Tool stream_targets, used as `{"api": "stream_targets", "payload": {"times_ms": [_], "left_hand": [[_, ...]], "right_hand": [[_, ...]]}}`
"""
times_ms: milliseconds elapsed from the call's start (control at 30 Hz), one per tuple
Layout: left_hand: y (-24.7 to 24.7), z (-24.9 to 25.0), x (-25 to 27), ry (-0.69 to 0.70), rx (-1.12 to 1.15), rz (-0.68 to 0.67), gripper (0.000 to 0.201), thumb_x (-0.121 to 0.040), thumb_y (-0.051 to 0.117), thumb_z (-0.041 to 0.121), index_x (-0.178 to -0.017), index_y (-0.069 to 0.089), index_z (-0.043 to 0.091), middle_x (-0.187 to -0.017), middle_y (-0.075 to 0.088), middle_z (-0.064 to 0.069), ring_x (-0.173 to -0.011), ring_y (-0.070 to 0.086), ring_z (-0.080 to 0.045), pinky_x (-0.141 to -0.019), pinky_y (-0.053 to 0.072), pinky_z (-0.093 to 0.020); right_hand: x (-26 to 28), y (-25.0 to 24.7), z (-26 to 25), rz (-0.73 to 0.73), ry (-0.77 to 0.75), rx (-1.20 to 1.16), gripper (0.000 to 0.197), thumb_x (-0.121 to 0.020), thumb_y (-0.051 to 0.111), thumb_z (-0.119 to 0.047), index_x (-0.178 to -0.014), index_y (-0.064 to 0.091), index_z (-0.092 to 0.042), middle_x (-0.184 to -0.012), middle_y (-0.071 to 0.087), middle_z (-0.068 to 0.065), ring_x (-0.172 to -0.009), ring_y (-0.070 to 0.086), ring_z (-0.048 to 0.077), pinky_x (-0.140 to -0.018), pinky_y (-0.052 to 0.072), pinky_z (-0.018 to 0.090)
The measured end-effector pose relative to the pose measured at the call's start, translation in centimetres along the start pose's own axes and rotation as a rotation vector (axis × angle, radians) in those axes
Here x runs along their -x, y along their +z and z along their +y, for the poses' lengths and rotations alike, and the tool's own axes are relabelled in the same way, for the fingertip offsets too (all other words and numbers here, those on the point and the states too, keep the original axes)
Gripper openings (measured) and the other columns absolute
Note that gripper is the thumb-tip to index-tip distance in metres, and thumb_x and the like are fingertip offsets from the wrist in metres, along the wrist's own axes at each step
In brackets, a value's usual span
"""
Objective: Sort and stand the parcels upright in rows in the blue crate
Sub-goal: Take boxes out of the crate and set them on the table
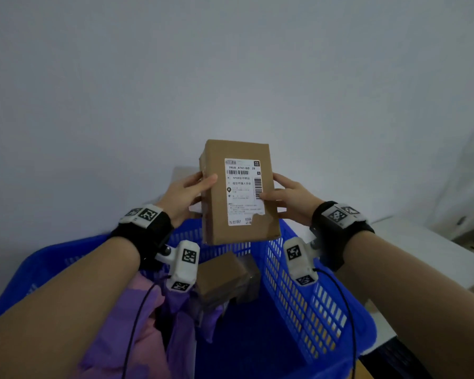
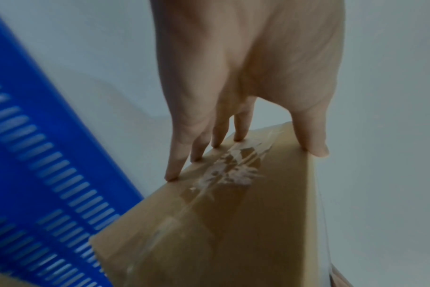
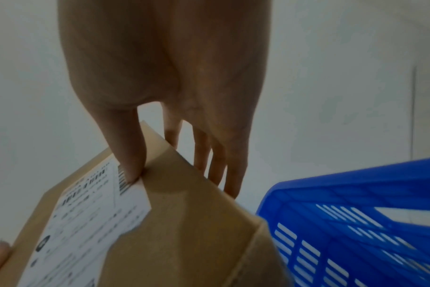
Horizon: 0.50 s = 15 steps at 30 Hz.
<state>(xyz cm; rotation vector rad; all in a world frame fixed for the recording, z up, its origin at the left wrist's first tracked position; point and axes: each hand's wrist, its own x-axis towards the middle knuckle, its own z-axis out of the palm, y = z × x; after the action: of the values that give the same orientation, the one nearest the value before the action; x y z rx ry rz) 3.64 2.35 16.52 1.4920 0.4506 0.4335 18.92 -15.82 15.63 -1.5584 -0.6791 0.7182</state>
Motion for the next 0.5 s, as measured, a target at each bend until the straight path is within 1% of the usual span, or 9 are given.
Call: {"api": "stream_targets", "payload": {"times_ms": [33, 67, 100, 167, 200, 233, 333, 433, 500], "left_hand": [[0.6, 0.3, -0.6, 0.022, 0.0, 0.016, 0.047, -0.084, 0.065, 0.038, -0.129, 0.056, 0.027, -0.113, 0.066, 0.007, -0.105, 0.06, -0.017, -0.088, 0.051, -0.049], [1.4, 0.6, -1.1, 0.044, 0.003, 0.029, 0.047, -0.085, 0.064, 0.039, -0.129, 0.056, 0.026, -0.112, 0.066, 0.008, -0.108, 0.059, -0.018, -0.091, 0.05, -0.05], [2.1, 0.9, -1.7, 0.063, 0.01, 0.04, 0.048, -0.086, 0.063, 0.039, -0.13, 0.055, 0.024, -0.112, 0.067, 0.007, -0.109, 0.059, -0.019, -0.09, 0.051, -0.049], [3.7, 1.4, -2.8, 0.1, 0.032, 0.047, 0.048, -0.088, 0.063, 0.034, -0.132, 0.055, 0.017, -0.116, 0.066, 0.002, -0.11, 0.06, -0.02, -0.077, 0.055, -0.039], [4.4, 1.6, -3.4, 0.115, 0.04, 0.047, 0.047, -0.088, 0.063, 0.031, -0.132, 0.054, 0.014, -0.117, 0.066, 0.0, -0.109, 0.061, -0.021, -0.071, 0.054, -0.033], [5.2, 1.8, -4.0, 0.128, 0.045, 0.04, 0.047, -0.088, 0.063, 0.028, -0.131, 0.054, 0.012, -0.117, 0.066, -0.002, -0.107, 0.062, -0.021, -0.068, 0.053, -0.031], [7.6, 2.0, -5.7, 0.138, 0.027, -0.028, 0.048, -0.087, 0.066, 0.025, -0.132, 0.054, 0.013, -0.122, 0.065, -0.004, -0.108, 0.063, -0.023, -0.073, 0.054, -0.031], [10.1, 2.1, -7.5, 0.135, -0.016, -0.139, 0.051, -0.086, 0.067, 0.021, -0.134, 0.053, 0.015, -0.127, 0.063, -0.003, -0.112, 0.062, -0.022, -0.074, 0.055, -0.03], [12.1, 1.7, -8.6, 0.131, -0.046, -0.197, 0.06, -0.082, 0.071, 0.016, -0.138, 0.048, 0.016, -0.132, 0.06, 0.0, -0.118, 0.059, -0.021, -0.084, 0.055, -0.039]], "right_hand": [[-0.1, -0.6, -0.2, 0.011, -0.01, -0.012, 0.058, -0.086, 0.062, -0.005, -0.134, 0.047, -0.035, -0.114, 0.067, 0.005, -0.098, 0.061, 0.023, -0.081, 0.05, 0.038], [-0.1, -1.2, -0.5, 0.03, -0.02, -0.022, 0.059, -0.086, 0.062, -0.005, -0.135, 0.047, -0.035, -0.115, 0.068, 0.007, -0.1, 0.061, 0.024, -0.084, 0.05, 0.039], [-0.2, -1.8, -0.7, 0.052, -0.033, -0.031, 0.06, -0.086, 0.062, -0.005, -0.136, 0.046, -0.035, -0.117, 0.068, 0.008, -0.101, 0.062, 0.024, -0.086, 0.05, 0.04], [-0.3, -3.2, -1.2, 0.099, -0.057, -0.045, 0.061, -0.086, 0.062, -0.005, -0.137, 0.045, -0.034, -0.119, 0.068, 0.01, -0.102, 0.063, 0.024, -0.088, 0.049, 0.042], [-0.3, -3.9, -1.4, 0.123, -0.063, -0.046, 0.062, -0.085, 0.062, -0.004, -0.137, 0.045, -0.033, -0.118, 0.068, 0.009, -0.102, 0.063, 0.023, -0.089, 0.049, 0.042], [-0.2, -4.7, -1.6, 0.147, -0.068, -0.048, 0.062, -0.085, 0.062, -0.003, -0.137, 0.045, -0.032, -0.115, 0.069, 0.009, -0.103, 0.063, 0.023, -0.089, 0.049, 0.043], [0.1, -7.7, -2.0, 0.216, -0.072, -0.046, 0.062, -0.085, 0.061, 0.0, -0.137, 0.045, -0.03, -0.108, 0.07, 0.007, -0.102, 0.063, 0.024, -0.087, 0.05, 0.043], [0.8, -10.8, -1.8, 0.264, -0.064, -0.052, 0.058, -0.086, 0.059, 0.001, -0.135, 0.047, -0.026, -0.102, 0.07, 0.005, -0.098, 0.063, 0.024, -0.085, 0.05, 0.043], [1.3, -13.0, -1.3, 0.295, -0.051, -0.067, 0.055, -0.086, 0.059, 0.002, -0.134, 0.047, -0.022, -0.1, 0.069, 0.006, -0.096, 0.062, 0.024, -0.082, 0.05, 0.042]]}}
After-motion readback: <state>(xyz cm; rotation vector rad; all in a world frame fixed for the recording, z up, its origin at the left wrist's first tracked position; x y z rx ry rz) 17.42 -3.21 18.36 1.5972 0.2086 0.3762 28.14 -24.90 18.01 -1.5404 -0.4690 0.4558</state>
